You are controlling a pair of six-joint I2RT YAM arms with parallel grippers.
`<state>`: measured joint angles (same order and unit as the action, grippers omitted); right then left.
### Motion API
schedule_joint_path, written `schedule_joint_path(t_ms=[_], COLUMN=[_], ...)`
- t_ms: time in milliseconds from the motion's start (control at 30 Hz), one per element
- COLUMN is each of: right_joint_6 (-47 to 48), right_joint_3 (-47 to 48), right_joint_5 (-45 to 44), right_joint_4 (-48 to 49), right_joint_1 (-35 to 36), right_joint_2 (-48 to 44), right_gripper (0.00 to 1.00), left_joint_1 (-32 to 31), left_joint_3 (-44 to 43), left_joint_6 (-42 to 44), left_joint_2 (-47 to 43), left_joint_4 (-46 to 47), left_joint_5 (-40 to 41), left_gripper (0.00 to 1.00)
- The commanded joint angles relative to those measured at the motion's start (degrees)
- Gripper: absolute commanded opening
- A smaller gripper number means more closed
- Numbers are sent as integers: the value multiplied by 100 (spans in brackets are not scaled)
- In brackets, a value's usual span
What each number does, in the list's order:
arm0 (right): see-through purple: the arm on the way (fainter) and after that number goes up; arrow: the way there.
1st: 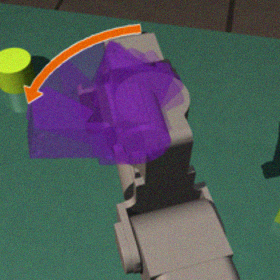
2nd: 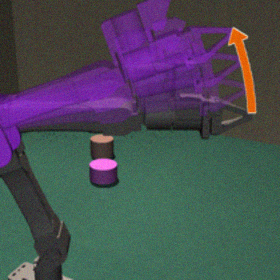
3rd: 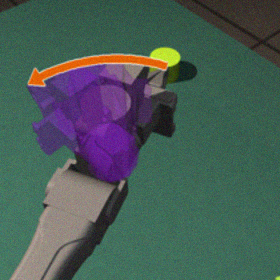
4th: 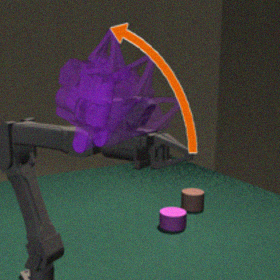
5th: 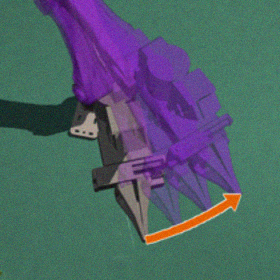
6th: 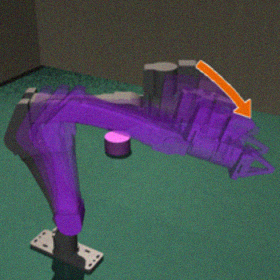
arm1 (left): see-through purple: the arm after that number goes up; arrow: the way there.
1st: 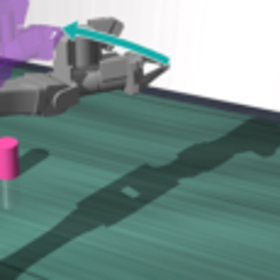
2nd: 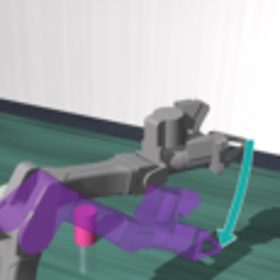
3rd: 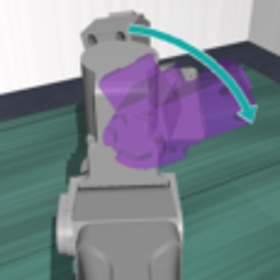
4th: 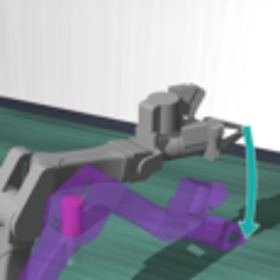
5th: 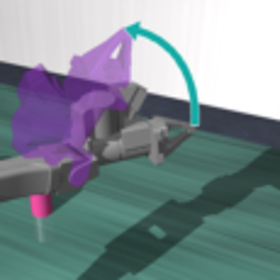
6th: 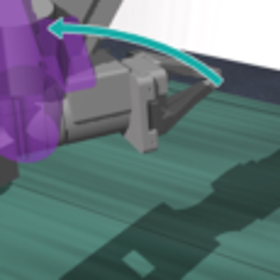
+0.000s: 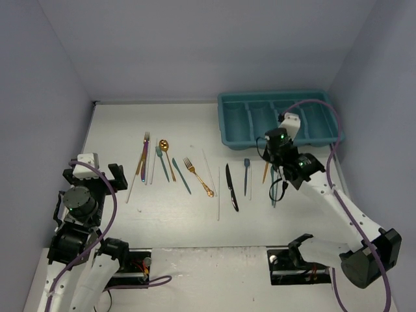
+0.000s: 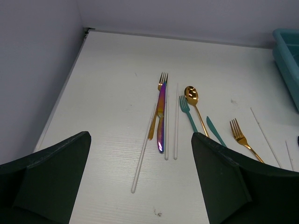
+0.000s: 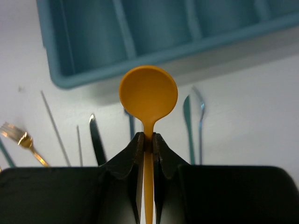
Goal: Sort the eating utensils into containers
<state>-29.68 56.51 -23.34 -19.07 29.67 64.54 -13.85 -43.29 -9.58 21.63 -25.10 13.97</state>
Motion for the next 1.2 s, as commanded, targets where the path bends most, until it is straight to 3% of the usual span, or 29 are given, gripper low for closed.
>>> schedule_joint_path(t_ms=[0,67,233,367,500,700,867,1167], right_joint_6=[1515,1982,3434,4175,4662,4817,5289,5350], right_joint_3=[1053,1702,2203,2267,2675,3348,3875,4208], right_joint_5=[-854,-848,-1431,-1224,-758,64,344,697], right_joint_4=[19,114,957,2178,2638,2974,3104,3172], right_joint_1=[-857,-1252,-1849,-2383,-3075,-3703,-3785,-3802], right_joint_2=[623,919,1576,2116,2827,3932,4832,5556], right_gripper=[0,0,0,0,0,0,0,5], left_joint_1=[-39,-39,-39,-33,-39,-40,-47,-39], left_joint_3=[-31,-31,-21,-6,34,67,83,75], left_joint_6=[56,62,45,44,74,117,132,115], left_joint_2=[17,25,86,89,3,54,266,514], left_joint_4=[383,383,357,358,380,400,400,375], left_joint_5=[128,185,219,308,336,284,273,221], left_gripper=[87,87,87,87,87,87,87,87])
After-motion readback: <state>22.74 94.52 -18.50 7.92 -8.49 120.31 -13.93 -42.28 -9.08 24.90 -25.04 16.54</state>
